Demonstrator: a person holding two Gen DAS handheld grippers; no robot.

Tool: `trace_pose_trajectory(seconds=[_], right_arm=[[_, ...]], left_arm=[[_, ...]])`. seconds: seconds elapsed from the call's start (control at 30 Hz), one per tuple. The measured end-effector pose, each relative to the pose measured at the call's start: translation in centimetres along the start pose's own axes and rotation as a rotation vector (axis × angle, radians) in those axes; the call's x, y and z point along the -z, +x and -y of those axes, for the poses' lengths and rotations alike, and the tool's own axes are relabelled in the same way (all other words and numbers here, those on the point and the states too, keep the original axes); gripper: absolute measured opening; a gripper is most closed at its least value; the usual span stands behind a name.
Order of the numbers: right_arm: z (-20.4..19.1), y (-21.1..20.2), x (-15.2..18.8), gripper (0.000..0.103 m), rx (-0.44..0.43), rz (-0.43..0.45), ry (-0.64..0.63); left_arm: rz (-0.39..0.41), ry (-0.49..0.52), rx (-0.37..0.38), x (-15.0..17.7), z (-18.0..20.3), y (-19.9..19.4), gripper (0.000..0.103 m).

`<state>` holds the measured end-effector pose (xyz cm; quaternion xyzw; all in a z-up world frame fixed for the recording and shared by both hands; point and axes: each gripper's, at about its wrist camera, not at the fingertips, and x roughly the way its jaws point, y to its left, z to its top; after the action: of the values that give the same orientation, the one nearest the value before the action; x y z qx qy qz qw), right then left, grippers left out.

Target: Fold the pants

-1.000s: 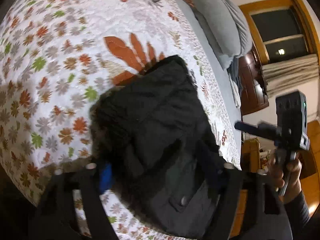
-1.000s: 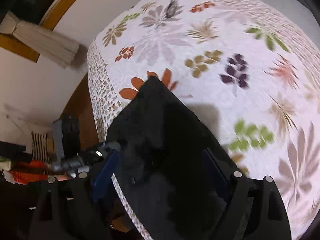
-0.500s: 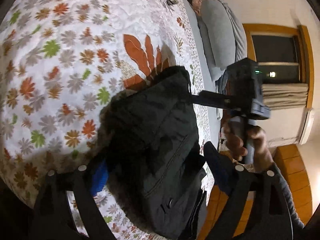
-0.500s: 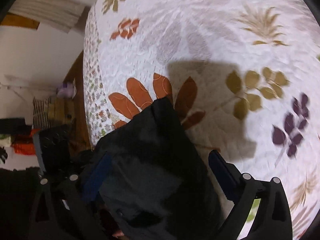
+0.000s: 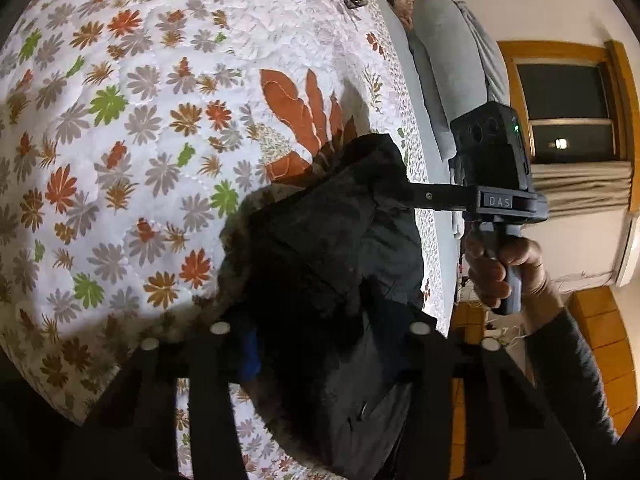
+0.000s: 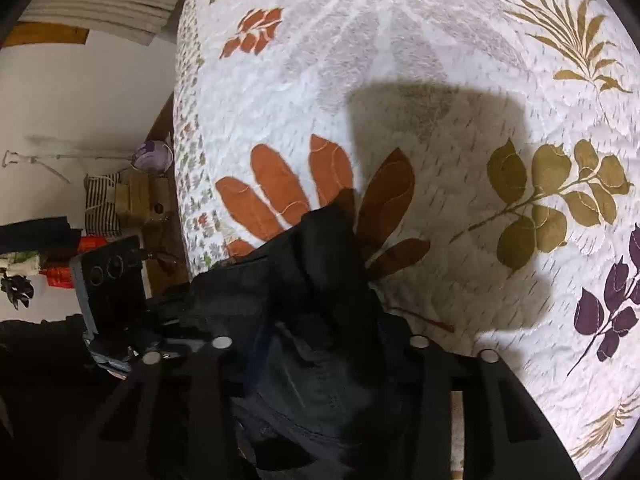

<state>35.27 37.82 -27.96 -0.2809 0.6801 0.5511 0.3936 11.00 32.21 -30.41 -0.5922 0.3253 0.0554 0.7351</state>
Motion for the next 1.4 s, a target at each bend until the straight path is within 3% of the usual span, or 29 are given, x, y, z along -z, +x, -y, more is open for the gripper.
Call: trace_pose_trajectory(seconds=[0.13,0.23,0.73,0.97,1.4], right_arm=[[-0.8,-1.4,0.7,0.027,-0.005,0.011,-0.012],[-1.2,-2.6,1.4,0.023,-0.007,0.025,-0.022],[-4.0,-7.6,4.4,0.022,0.053,0.107,-0.027],[-5.9,-10.8,7.6,0.022,0.081,0.166,-0.018],[-8.9,-14.6,12.3,0.022,0.152,0.246,-0.008]], left_arm=[[0.0,0.033,0.028,0.1,0.5,-0.1,0.031],[0.002,0.06,0.04,0.0,1.2,0.0,0.029],[0.05,0.241,0.033,-0.4,6.3,-0.4,0.027],[0.075,0.352,-0.019,1.0,10.3,-1.6,0.026],[0.086,0.443,-0.021,3.8,14.6,-3.2,0.025]])
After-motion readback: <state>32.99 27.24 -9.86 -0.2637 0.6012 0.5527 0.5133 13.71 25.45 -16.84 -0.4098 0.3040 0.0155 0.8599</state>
